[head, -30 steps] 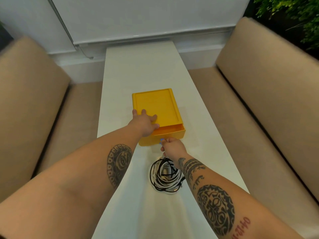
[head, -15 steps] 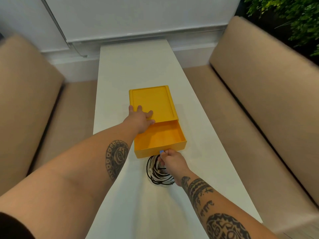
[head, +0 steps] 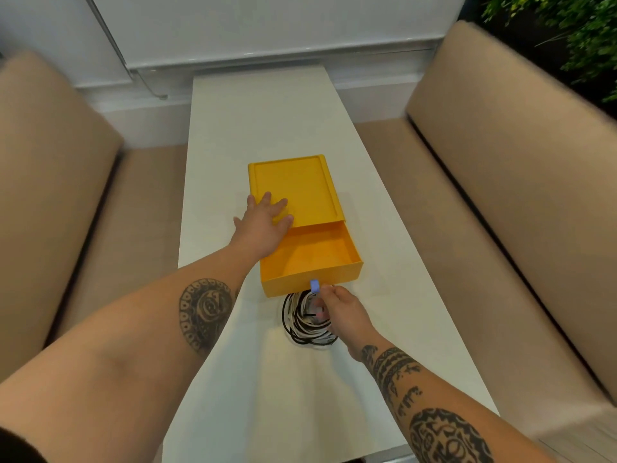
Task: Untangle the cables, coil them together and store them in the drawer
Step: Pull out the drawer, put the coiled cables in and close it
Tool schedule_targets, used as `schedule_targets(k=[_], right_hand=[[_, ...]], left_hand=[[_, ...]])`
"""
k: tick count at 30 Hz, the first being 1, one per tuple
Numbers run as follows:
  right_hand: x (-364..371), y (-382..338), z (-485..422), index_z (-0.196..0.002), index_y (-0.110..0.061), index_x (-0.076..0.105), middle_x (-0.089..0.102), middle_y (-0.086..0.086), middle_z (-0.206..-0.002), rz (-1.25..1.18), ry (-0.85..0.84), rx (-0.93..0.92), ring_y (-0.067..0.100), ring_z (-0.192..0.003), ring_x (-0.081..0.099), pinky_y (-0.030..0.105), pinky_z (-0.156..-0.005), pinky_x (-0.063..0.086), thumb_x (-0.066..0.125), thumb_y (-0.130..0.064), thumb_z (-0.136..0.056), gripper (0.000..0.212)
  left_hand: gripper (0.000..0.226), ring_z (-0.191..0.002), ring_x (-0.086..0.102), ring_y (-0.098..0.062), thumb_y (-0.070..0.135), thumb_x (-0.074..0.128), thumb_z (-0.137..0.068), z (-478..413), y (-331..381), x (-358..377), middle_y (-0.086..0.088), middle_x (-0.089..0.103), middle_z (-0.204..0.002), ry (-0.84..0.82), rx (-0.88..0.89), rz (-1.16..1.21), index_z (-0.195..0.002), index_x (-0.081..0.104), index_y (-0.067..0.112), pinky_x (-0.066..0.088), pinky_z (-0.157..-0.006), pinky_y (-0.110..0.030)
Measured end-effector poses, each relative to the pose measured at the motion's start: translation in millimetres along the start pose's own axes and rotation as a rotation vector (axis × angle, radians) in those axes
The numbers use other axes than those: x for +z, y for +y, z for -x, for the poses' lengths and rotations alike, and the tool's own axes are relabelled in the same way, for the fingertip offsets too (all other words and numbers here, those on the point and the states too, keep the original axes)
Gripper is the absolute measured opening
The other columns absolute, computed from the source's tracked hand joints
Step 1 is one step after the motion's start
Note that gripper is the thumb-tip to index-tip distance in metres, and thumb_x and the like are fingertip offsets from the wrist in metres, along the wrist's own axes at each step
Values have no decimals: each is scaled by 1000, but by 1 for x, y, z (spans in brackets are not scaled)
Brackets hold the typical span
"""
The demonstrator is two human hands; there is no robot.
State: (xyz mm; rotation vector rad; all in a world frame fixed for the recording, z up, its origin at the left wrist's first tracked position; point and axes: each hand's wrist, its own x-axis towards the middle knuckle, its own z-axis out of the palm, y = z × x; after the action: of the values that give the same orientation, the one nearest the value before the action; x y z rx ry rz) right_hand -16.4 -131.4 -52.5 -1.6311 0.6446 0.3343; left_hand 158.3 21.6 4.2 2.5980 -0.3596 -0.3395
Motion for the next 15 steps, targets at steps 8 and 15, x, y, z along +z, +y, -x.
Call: schedule_targets(k=[8,15], right_hand=[[-33,30,-9,-121,-12,65,67,10,-121,196,258,60,29,-111,60,37,-94,47,59,-34,-97,33],[-14,21,-25,-134,-2,60,64,15,-131,348,116,64,33,-120,59,43,-103,47,61,-49,-95,61]], left_hand=[[34,-117,56,-21,24,41,-105,96,-55,49,-2,60,-134,525,-509,483,-131,62,20,43,-94,-30],[35,-90,66,-30,45,50,-97,121,-38,103,-8,71,-97,4,-678,546,-99,70,17,57,-88,-44]])
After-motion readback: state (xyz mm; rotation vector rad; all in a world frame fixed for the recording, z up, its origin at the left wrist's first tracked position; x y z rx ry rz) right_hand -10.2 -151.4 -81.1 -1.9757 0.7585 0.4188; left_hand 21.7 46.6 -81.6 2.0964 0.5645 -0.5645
